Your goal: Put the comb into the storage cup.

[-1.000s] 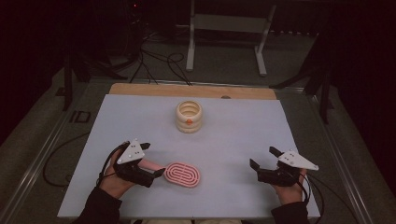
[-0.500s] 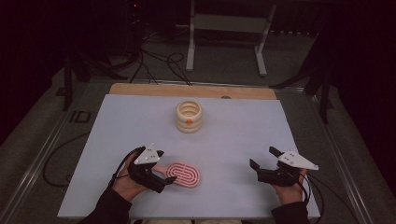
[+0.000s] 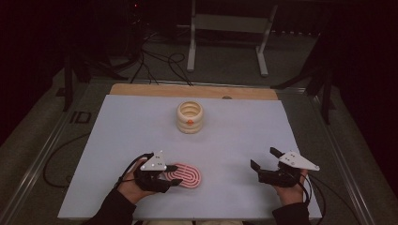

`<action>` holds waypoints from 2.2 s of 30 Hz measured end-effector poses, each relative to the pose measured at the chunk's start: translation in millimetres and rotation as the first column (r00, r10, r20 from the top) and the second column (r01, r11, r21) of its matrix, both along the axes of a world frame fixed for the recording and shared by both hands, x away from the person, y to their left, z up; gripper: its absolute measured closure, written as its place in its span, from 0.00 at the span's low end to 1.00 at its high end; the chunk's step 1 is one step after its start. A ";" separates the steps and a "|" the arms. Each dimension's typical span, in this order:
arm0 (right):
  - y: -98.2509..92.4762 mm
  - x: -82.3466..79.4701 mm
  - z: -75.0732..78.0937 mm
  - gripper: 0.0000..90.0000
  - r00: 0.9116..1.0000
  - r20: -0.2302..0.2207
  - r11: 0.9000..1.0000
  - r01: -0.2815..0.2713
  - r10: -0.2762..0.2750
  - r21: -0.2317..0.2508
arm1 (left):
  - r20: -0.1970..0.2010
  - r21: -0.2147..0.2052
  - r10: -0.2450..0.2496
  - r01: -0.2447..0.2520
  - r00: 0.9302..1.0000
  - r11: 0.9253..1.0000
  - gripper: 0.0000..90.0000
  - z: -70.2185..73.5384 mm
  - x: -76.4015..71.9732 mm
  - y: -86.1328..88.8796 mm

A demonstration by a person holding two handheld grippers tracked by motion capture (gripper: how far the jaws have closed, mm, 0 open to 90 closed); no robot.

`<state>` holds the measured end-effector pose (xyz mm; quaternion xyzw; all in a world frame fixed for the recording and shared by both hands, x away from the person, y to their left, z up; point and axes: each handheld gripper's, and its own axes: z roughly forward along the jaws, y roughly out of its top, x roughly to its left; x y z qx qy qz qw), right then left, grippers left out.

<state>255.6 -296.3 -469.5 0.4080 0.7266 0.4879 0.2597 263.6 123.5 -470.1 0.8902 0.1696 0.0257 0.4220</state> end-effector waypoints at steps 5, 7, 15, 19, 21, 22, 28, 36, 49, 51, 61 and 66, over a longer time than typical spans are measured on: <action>0.0 0.0 0.0 0.09 1.000 -0.001 1.000 0.000 0.000 0.001 | -0.034 0.024 -0.065 0.066 0.997 0.998 1.00 -5.6 -1.7 -6.2; 1.1 0.1 -0.4 0.09 1.000 -0.004 1.000 -0.003 0.003 0.000 | -0.041 0.059 -0.081 0.084 0.996 0.995 1.00 -8.7 -2.6 -10.8; 0.4 0.2 -0.3 0.09 1.000 -0.003 1.000 0.001 -0.001 0.000 | -0.051 0.134 -0.050 0.057 0.997 0.989 1.00 -16.9 2.0 -19.1; 0.5 0.2 -0.3 0.09 1.000 -0.005 1.000 0.003 -0.003 0.000 | -0.044 0.167 -0.022 0.029 0.999 0.986 1.00 -18.0 6.3 -21.4; 0.5 0.2 -0.3 0.09 1.000 -0.004 1.000 0.002 -0.002 -0.001 | -0.040 0.167 0.009 -0.002 0.999 0.986 1.00 -18.6 8.4 -21.8; 0.2 0.3 -0.1 0.09 1.000 -0.002 1.000 0.002 -0.002 -0.001 | -0.037 0.180 0.014 -0.007 0.999 0.984 1.00 -18.1 10.4 -21.1; -0.7 0.1 0.3 0.09 1.000 -0.002 1.000 0.006 -0.006 0.000 | -0.030 0.190 0.066 -0.060 0.997 0.980 1.00 -17.1 15.0 -18.5; -0.2 0.1 0.3 0.09 1.000 -0.001 1.000 0.004 -0.004 -0.001 | -0.032 0.178 0.075 -0.068 0.997 0.982 1.00 -17.6 14.9 -18.5; -0.2 -0.6 1.2 0.09 1.000 0.000 1.000 0.004 -0.004 0.003 | 0.067 -0.111 0.285 -0.277 0.956 0.954 0.41 16.2 9.8 26.9; 0.1 -0.6 1.2 0.09 1.000 0.003 1.000 0.002 -0.002 0.003 | 0.098 -0.149 0.356 -0.340 0.929 0.928 0.31 23.1 8.1 40.6; 0.4 -1.5 2.4 0.09 1.000 0.011 0.999 -0.015 0.014 0.045 | 0.141 -0.270 0.597 -0.550 0.790 0.791 0.00 33.6 2.7 102.1; 1.8 -2.1 2.3 0.09 1.000 0.017 0.999 -0.023 0.022 0.047 | 0.168 -0.332 0.662 -0.590 0.731 0.736 0.00 31.7 -4.3 127.3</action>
